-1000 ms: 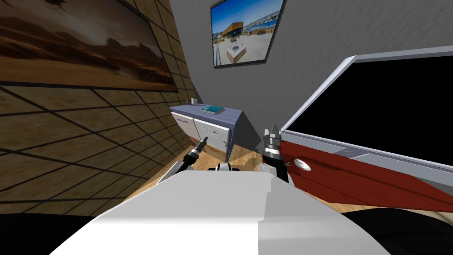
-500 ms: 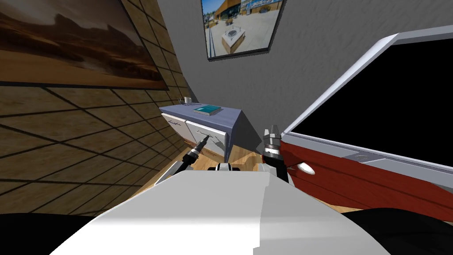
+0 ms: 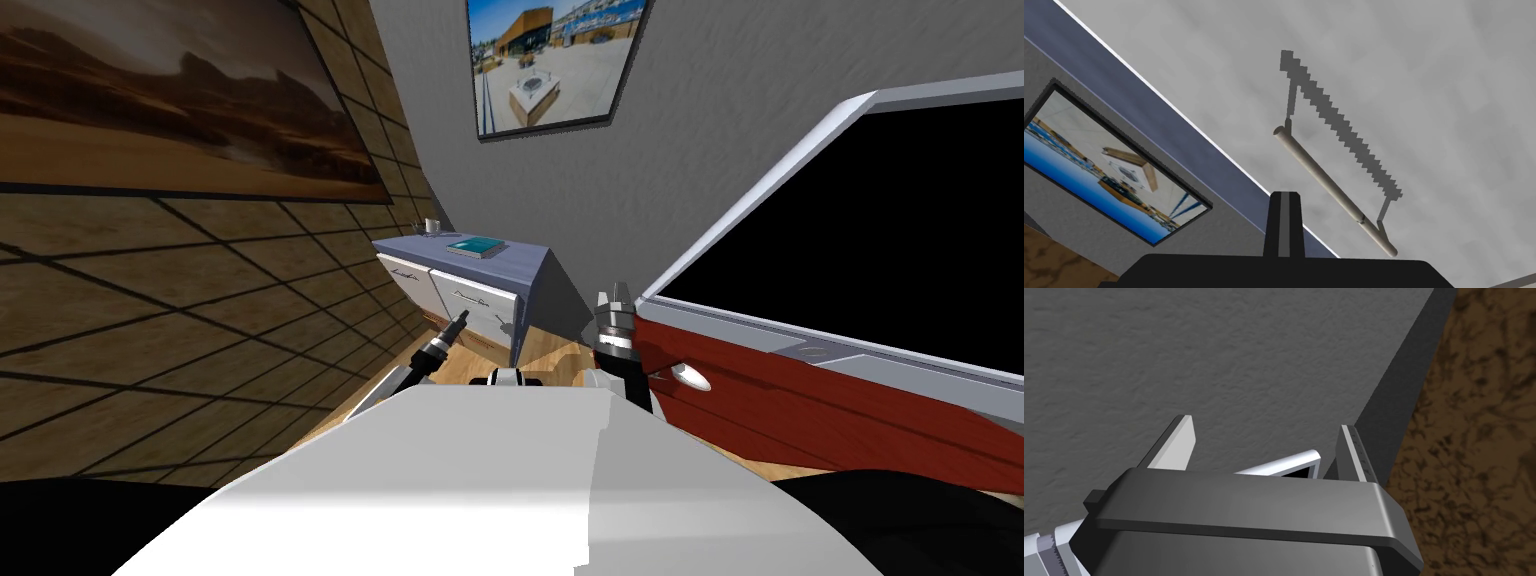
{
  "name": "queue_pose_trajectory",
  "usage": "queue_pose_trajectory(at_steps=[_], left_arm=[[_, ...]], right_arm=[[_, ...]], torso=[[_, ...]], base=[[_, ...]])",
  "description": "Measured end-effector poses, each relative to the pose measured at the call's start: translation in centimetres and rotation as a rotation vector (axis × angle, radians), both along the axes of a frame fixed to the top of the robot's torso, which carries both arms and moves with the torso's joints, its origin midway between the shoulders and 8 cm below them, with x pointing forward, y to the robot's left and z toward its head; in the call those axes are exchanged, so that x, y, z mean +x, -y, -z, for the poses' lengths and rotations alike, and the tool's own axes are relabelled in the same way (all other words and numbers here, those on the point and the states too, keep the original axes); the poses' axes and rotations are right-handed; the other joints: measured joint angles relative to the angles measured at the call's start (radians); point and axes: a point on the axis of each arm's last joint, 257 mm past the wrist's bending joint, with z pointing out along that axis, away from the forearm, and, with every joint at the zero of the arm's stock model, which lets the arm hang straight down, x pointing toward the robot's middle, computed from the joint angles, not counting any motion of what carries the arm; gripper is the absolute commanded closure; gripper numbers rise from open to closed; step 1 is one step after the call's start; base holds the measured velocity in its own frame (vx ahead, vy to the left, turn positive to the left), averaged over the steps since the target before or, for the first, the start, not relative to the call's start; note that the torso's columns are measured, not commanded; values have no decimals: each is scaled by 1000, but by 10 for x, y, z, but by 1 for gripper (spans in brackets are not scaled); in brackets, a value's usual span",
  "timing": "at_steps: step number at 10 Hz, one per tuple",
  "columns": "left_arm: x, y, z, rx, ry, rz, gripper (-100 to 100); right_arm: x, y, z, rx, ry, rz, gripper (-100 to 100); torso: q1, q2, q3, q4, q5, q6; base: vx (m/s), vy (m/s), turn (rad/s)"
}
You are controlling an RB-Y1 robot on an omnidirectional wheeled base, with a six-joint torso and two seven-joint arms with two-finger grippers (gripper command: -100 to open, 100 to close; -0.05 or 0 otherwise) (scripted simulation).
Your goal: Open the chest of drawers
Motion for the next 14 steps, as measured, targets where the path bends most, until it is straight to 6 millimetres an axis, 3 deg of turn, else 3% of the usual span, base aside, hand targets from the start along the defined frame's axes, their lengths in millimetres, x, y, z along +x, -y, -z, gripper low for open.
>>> queue_pose_trajectory(at_steps=[1,2,6,9,12,14], left_arm=[[-2,1,-1,1,0,4,100],[-2,1,-1,1,0,5,-100],[5,-5,6,-1,-17,-15,-100],[19,-22,-4,31,25,-15,-100],[29,-36,18,45,-11,-32,-100],[47,-54,9,75,27,-38,-100]], right_arm=[[0,0,0,0,0,0,0],[0,0,0,0,0,0,0],[0,0,0,0,0,0,0],[0,0,0,0,0,0,0],[0,0,0,0,0,0,0],[0,0,0,0,0,0,0]], torso=[[-2,-3,-2,-1,-1,0],[-3,-9,-5,-2,-1,0],[-1,-6,-4,-2,0,0],[1,7,4,2,0,0],[1,-9,-6,-3,0,0],[-2,-2,-1,0,-1,0]], base=[[-79,16,6],[64,-41,-56],[138,-65,-20],[-88,-41,-134],[-55,-14,-75],[-80,-40,-73]])
